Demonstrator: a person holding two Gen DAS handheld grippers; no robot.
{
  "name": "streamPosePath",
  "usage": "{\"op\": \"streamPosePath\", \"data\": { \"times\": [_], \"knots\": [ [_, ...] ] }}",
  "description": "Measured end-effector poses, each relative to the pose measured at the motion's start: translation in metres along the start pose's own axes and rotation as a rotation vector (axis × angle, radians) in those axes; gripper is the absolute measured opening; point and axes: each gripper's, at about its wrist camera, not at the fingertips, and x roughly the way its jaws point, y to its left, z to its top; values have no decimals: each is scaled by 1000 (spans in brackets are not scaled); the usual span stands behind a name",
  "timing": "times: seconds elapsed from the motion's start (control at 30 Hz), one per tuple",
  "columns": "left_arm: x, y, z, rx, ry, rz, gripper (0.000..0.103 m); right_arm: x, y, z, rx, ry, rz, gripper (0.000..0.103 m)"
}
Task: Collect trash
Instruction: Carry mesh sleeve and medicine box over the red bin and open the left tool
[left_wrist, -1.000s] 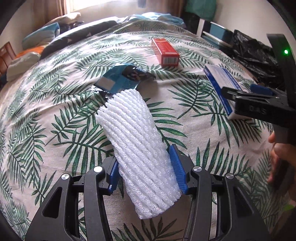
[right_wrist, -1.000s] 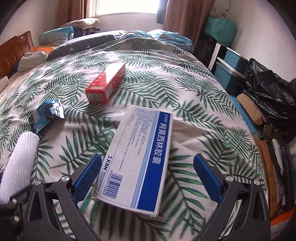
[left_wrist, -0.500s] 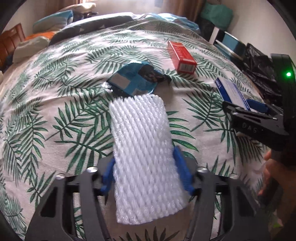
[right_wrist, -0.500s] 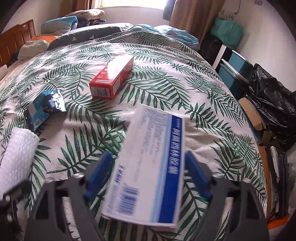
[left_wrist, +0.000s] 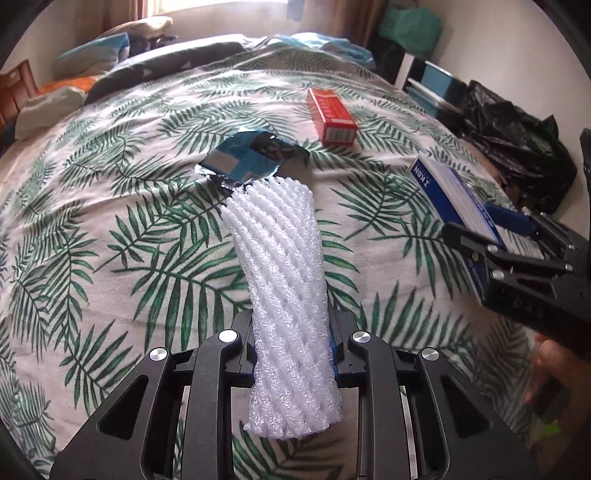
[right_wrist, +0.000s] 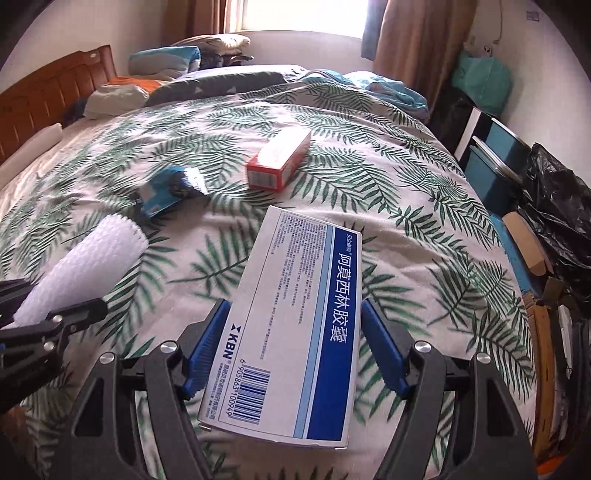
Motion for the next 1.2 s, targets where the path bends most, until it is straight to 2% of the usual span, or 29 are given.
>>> {"op": "streamPosePath", "data": {
  "times": [0.47,0.9,1.2],
  "knots": [
    [-81,-11,-57,50,-18,-41,24,-98,32,-61,-40,-46,100,72],
    [-163,-20,-153,72,-7,-66,24,-190,69,-123,-71,-74,185,72],
    [-200,-28,-222,89,39,-77,24,-237,98,-185,-88,-40,246,72]
  ]
}}
